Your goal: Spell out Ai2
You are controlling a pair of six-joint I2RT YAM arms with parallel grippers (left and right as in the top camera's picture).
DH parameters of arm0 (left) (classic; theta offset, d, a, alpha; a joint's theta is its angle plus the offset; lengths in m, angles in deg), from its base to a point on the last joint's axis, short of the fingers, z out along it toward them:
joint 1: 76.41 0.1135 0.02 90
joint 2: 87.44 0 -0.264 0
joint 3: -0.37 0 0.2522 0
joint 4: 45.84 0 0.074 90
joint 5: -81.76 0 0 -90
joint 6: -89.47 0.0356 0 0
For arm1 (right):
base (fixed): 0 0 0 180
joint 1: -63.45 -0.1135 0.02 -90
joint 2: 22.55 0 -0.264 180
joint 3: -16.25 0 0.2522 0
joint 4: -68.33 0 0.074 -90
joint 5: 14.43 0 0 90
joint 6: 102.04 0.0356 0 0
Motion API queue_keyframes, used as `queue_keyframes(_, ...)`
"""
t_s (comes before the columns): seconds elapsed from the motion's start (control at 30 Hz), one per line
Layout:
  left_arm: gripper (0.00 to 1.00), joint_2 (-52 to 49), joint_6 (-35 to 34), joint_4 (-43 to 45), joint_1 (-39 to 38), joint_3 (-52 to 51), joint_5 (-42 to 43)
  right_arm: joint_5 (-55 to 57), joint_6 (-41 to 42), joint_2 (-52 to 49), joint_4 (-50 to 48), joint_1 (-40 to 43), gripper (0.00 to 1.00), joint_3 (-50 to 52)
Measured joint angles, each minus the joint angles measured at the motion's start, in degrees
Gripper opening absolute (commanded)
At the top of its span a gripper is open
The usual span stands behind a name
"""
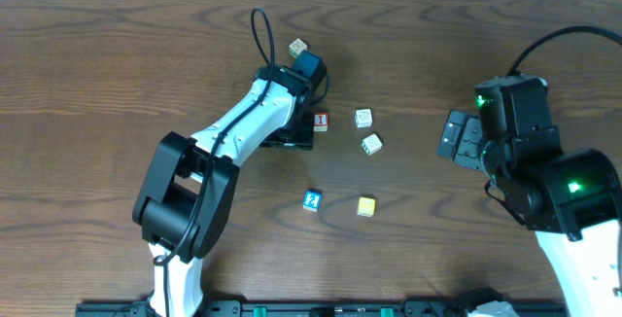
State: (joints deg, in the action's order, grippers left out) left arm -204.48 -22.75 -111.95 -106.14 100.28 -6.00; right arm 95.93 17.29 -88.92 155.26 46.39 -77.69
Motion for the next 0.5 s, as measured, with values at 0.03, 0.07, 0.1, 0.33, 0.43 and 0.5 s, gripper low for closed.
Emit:
queue_keyframes(0.03,0.64,0.0,0.0,0.3,0.0,0.0,-0.2,0.0,0.0,0.0,0.0,0.0,0.99,0.0)
queue_keyframes(0.07,0.65,0.0,-0.2,0.7,0.0,0.0,-0.4,0.0,0.0,0.0,0.0,0.0,0.99,0.0)
queue_keyframes(0.1,0.65,0.0,-0.3,1.3,0.0,0.0,-0.7,0.0,0.0,0.0,0.0,0.0,0.99,0.0)
queue_keyframes(0.33,0.66,0.0,-0.3,3.8,0.0,0.0,-1.4,0.0,0.0,0.0,0.1,0.0,0.99,0.0)
queue_keyframes(0.43,0.67,0.0,-0.3,4.3,0.0,0.0,-1.4,0.0,0.0,0.0,0.1,0.0,0.99,0.0)
queue_keyframes(0.5,0.68,0.0,-0.3,4.3,0.0,0.0,-1.4,0.0,0.0,0.0,0.1,0.0,0.99,0.0)
